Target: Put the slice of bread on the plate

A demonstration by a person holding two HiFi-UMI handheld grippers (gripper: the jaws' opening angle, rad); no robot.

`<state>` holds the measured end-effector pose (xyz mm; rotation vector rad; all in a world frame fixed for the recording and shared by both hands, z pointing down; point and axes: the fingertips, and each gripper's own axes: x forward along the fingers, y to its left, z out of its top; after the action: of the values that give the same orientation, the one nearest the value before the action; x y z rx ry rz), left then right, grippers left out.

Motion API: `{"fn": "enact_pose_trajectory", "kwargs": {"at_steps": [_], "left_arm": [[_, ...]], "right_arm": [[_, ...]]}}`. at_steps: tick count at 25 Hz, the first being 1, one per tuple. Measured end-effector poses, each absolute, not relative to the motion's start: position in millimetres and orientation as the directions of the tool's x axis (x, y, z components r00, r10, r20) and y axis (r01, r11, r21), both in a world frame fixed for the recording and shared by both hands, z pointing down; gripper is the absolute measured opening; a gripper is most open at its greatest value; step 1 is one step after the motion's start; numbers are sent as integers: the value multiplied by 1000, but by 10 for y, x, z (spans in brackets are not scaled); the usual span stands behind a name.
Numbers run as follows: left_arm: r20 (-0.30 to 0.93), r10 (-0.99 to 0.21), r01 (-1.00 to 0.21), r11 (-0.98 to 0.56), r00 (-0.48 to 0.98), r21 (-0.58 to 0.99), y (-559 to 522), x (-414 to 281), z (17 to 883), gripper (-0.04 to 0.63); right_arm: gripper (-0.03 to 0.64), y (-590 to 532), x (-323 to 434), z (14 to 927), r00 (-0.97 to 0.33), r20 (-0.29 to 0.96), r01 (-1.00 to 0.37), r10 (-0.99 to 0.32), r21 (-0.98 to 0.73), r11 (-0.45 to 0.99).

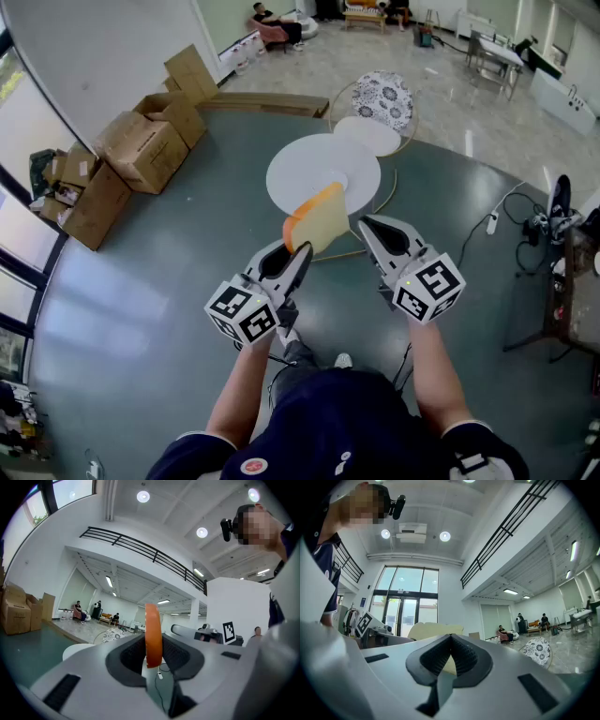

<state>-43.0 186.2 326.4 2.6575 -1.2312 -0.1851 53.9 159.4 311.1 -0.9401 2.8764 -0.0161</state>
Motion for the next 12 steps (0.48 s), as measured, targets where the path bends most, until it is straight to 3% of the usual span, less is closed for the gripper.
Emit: {"fn": "enact_pose_trajectory", "kwargs": {"at_steps": [12], "left_arm": [[-14, -759, -737, -637, 651, 227, 1797, -408, 3319, 98]], "right_arm": [[6, 1532, 548, 3183, -804, -102, -585, -586, -48, 810]]}}
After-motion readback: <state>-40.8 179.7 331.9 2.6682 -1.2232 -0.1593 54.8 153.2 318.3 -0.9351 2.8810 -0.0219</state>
